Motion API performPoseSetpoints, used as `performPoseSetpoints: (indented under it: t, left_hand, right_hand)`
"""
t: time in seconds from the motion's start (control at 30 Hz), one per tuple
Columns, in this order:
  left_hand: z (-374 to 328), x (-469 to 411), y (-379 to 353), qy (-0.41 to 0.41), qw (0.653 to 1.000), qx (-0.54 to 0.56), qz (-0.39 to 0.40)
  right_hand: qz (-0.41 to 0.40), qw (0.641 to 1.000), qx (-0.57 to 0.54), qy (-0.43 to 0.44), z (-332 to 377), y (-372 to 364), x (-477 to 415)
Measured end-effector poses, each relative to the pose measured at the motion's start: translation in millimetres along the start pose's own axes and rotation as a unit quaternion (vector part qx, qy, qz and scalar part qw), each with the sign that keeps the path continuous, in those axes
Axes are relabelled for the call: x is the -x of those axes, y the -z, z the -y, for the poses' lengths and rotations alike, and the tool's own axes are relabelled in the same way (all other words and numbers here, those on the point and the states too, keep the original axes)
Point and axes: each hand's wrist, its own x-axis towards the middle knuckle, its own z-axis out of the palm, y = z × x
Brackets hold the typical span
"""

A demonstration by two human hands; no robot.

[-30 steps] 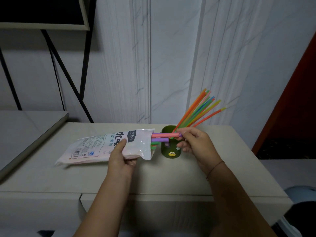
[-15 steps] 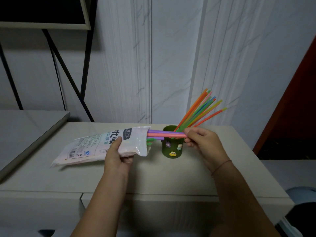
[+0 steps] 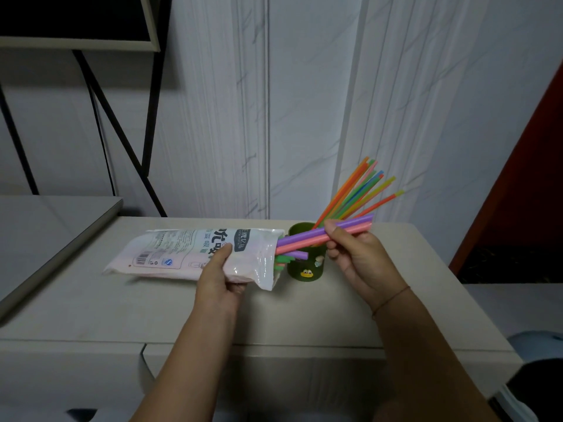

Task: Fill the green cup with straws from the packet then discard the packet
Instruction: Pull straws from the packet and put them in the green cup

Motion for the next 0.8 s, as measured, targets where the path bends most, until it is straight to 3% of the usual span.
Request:
performPoseSetpoints:
  t: [0.17, 0.47, 0.67, 0.8]
  left_hand:
    - [7, 3, -2, 0.011, 1.000, -0.013, 0.004]
    - [-12, -6, 6, -0.002, 0.999, 0.023, -0.046]
    - [-12, -6, 6, 0.003, 0.999, 0.027, -0.040]
    - [-9, -4, 4, 0.009, 0.999, 0.027, -0.042]
  right_hand:
    - [0.018, 0.998, 0.056, -0.014, -13, -9, 0]
    - [-0.154, 0.982, 0.061, 0.087, 18, 19, -5]
    - [-0.222, 0.946, 0.180, 0.152, 16, 31, -15]
    - [-0.212, 0.922, 0.300, 0.124, -1, 24, -26]
